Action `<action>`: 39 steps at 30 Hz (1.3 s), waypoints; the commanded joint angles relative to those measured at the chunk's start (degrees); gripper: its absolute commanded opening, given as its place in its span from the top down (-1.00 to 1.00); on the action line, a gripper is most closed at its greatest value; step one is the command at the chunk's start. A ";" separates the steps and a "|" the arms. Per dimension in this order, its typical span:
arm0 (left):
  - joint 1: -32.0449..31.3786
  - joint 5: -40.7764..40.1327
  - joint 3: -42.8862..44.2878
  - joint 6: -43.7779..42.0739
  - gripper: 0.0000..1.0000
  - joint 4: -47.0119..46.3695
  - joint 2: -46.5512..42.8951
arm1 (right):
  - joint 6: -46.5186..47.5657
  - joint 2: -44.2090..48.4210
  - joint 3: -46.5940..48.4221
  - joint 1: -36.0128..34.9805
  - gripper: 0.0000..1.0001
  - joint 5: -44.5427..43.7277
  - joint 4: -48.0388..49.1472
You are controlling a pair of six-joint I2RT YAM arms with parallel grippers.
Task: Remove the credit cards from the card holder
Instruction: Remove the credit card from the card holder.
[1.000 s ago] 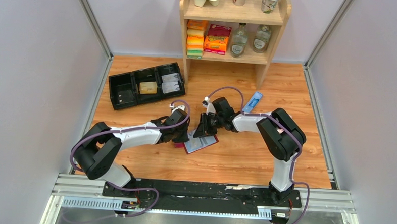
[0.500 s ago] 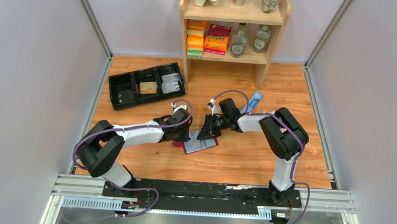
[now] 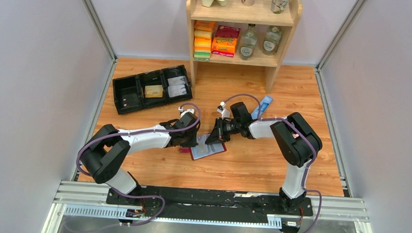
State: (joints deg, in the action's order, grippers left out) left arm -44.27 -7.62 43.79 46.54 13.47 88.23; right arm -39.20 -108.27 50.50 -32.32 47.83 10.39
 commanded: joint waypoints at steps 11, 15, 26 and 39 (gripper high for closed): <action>-0.47 0.23 -2.31 -0.66 0.96 4.90 2.04 | 1.93 3.77 -1.72 4.10 1.00 -1.78 -2.13; -0.55 1.55 -2.66 -1.19 0.77 2.44 -2.42 | 2.02 2.45 -1.55 4.10 1.00 -1.60 -1.96; -0.90 7.26 -1.34 -1.37 0.45 -7.23 -6.85 | 2.46 0.78 -1.28 4.01 0.98 -1.52 -1.87; -0.90 4.54 -0.37 0.83 0.83 0.41 1.33 | 2.90 -0.27 -0.67 3.75 0.61 -1.25 -2.13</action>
State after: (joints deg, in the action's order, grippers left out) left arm -44.95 -1.10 42.89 46.94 9.69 88.47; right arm -37.43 -107.50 48.29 -28.32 46.57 8.40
